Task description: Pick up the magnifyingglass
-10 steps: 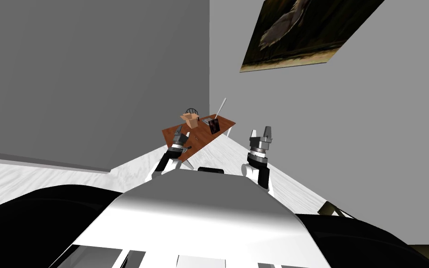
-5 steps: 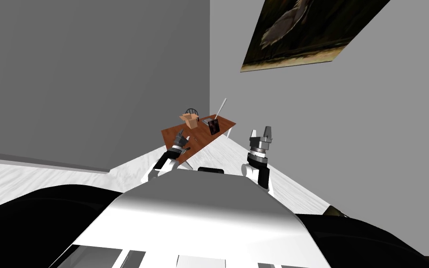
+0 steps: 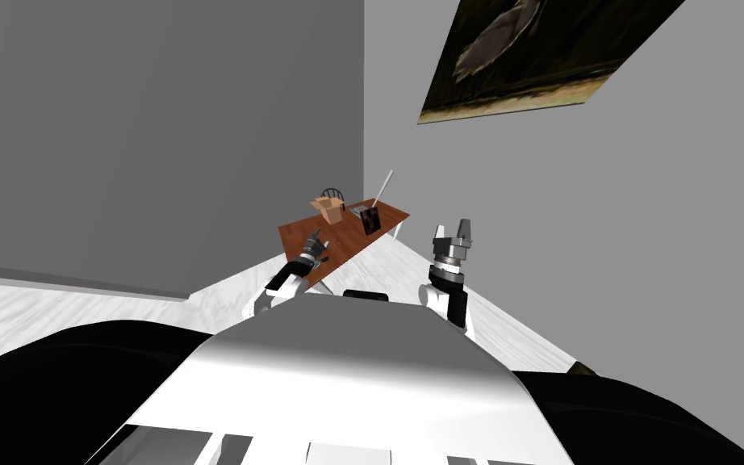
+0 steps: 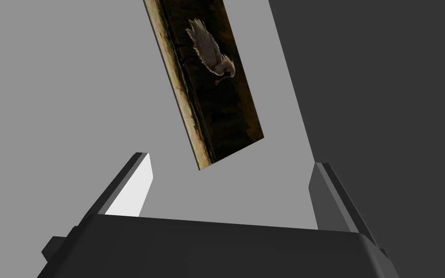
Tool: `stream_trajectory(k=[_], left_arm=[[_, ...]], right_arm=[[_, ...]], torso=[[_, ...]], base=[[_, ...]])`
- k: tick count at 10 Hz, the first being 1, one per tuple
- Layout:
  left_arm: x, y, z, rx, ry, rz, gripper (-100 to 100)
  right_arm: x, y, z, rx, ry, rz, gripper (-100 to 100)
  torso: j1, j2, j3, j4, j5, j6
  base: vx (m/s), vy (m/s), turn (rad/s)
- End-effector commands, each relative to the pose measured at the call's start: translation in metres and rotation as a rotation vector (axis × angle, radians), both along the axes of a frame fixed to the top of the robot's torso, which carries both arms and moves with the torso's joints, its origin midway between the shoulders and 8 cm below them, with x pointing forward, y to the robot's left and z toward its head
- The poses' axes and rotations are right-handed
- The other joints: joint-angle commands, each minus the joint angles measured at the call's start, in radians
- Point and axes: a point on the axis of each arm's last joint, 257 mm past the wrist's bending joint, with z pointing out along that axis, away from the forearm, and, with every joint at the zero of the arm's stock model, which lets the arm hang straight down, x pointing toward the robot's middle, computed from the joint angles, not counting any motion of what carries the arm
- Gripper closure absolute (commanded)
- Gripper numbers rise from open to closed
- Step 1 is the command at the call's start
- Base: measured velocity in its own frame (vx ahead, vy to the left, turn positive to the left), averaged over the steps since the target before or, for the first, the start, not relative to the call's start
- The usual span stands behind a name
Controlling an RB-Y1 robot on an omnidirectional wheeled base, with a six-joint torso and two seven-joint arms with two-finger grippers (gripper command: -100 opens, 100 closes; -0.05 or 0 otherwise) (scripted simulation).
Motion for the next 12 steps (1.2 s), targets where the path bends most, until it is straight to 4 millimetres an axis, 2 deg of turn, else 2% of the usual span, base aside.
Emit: stream_trajectory(k=[1,4,6,7,8,11,12], left_arm=[[0.000,0.005,-0.013,-0.005,0.051,0.003,-100],[-0.004,0.023,-0.049,-0.028,0.181,0.011,-100],[-0.005,0.024,-0.056,-0.027,0.206,0.013,-100],[-0.009,0.033,-0.072,-0.040,0.266,0.021,-100],[-0.010,0.033,-0.076,-0.040,0.283,0.022,-100],[-0.021,0.055,-0.109,-0.069,0.407,0.047,-100],[-0.024,0.055,-0.115,-0.068,0.435,0.050,-100]], right_arm=[[0.000,0.000,0.000,0.000,0.000,0.000,0],[0.000,0.000,0.000,0.000,0.000,0.000,0],[0.000,0.000,0.000,0.000,0.000,0.000,0],[0.000,0.000,0.000,0.000,0.000,0.000,0],[0.000,0.000,0.000,0.000,0.000,0.000,0],[0.000,0.000,0.000,0.000,0.000,0.000,0],[0.000,0.000,0.000,0.000,0.000,0.000,0]], torso=[[0.000,0.000,0.000,0.000,0.000,0.000],[0.000,-0.001,-0.001,0.000,0.000,0.000],[0.000,-0.001,0.000,0.000,0.000,0.000],[0.001,0.000,0.000,0.000,0.000,0.000],[0.001,0.000,0.000,0.000,0.000,0.000],[0.000,-0.001,-0.001,0.000,0.000,0.000],[0.000,-0.001,-0.001,0.000,0.000,0.000]], base=[[0.033,-0.024,0.013],[0.045,-0.025,0.011],[0.029,-0.015,0.003],[0.034,-0.017,0.003],[0.031,-0.020,0.007],[0.045,-0.026,-0.002],[0.032,-0.019,0.000]])
